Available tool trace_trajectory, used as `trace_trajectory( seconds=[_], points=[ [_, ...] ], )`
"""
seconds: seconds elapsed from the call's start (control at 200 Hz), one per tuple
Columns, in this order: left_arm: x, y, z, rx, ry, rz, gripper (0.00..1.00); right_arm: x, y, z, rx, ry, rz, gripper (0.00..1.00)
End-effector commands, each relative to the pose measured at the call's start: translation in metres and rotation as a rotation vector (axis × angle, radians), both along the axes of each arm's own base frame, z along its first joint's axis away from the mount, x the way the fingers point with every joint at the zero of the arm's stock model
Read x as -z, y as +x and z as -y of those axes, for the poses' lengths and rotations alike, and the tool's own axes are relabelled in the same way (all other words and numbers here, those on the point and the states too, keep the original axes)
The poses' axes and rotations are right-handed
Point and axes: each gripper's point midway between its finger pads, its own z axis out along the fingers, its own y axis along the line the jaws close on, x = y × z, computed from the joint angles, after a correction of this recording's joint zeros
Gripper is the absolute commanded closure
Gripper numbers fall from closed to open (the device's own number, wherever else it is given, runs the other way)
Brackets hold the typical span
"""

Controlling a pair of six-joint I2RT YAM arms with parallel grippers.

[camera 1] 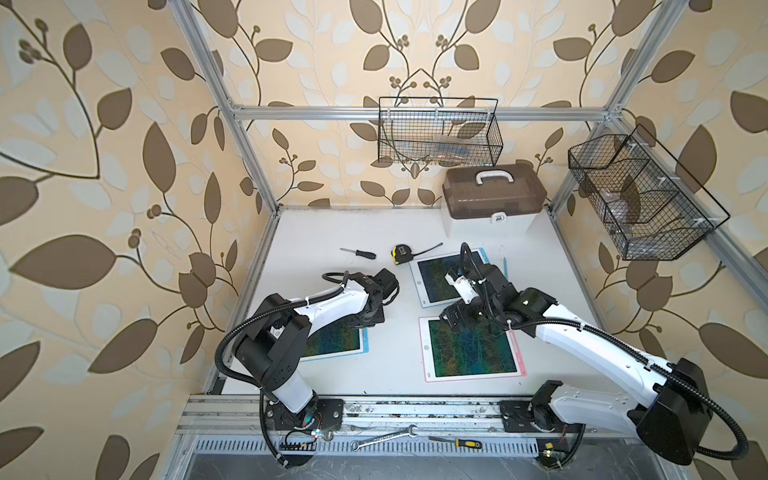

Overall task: Place the stylus back onto the writing tablet
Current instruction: Place the stylus on the writing tablet.

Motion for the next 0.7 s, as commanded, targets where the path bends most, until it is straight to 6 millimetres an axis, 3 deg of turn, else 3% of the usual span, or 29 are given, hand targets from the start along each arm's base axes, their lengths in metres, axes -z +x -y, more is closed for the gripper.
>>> trace_trajectory(
  seconds=[0.0, 0.695],
  points=[
    [-0.005, 0.000, -0.003, 0.032, 0.003, -0.002, 0.88, -0.010, 0.003, -0.002, -0.004, -0.005, 0.020, 0.02],
    [0.022, 0.008, 0.000, 0.055, 0.015, -0.057, 0.87, -0.010, 0.004, -0.002, -0.006, -0.011, 0.023, 0.02]
  ],
)
